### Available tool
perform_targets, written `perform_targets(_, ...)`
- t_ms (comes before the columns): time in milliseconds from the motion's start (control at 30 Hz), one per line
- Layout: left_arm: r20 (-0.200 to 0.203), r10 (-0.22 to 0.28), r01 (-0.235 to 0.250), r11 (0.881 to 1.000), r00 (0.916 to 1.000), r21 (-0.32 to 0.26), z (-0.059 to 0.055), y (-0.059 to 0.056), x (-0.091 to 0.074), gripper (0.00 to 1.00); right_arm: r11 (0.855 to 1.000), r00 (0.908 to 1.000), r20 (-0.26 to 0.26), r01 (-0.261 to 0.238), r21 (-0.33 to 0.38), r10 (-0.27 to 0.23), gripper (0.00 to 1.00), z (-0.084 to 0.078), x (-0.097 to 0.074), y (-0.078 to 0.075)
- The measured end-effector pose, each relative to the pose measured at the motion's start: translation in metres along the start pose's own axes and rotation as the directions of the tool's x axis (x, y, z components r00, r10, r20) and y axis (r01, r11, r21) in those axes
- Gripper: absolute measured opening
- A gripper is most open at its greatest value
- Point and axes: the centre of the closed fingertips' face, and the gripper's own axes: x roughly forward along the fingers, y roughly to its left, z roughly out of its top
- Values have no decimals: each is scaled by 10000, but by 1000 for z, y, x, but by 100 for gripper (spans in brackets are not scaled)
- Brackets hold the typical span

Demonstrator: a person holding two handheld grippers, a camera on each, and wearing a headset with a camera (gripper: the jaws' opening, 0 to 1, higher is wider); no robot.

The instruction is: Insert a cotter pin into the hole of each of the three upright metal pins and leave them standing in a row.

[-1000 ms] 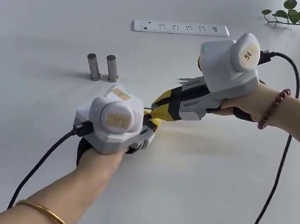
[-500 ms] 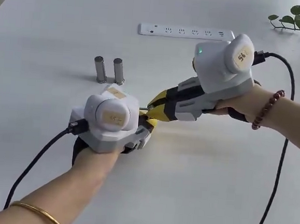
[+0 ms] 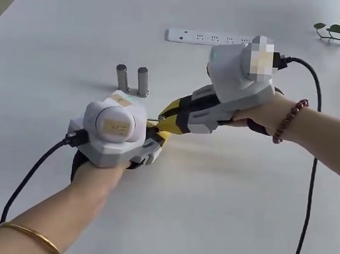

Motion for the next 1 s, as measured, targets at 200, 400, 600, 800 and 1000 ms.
perform_targets(200, -42, 112, -112, 9999, 9999, 45, -3, 10, -3, 7, 9999, 9999, 42, -131, -18, 131, 4, 5, 10, -4)
perform_targets(400, -59, 122, -122, 9999, 9999, -15, -4, 21, -4, 7, 9999, 10000, -2, -54, -88, 54, 4, 10, 19, -8)
perform_targets(600, -23, 126, -126, 9999, 9999, -43, -4, 28, -5, 7, 9999, 10000, -50, -76, -144, 75, 4, 14, 26, -13)
perform_targets(800, 30, 157, -156, 9998, 9999, -76, -4, 31, -4, 7, 9996, 9998, -141, -112, -257, 109, 4, 15, 28, -13)
perform_targets(1000, 95, 110, -109, 9998, 9999, -157, -3, 31, -4, 7, 9998, 9999, -110, -93, -182, 91, 4, 16, 27, -9)
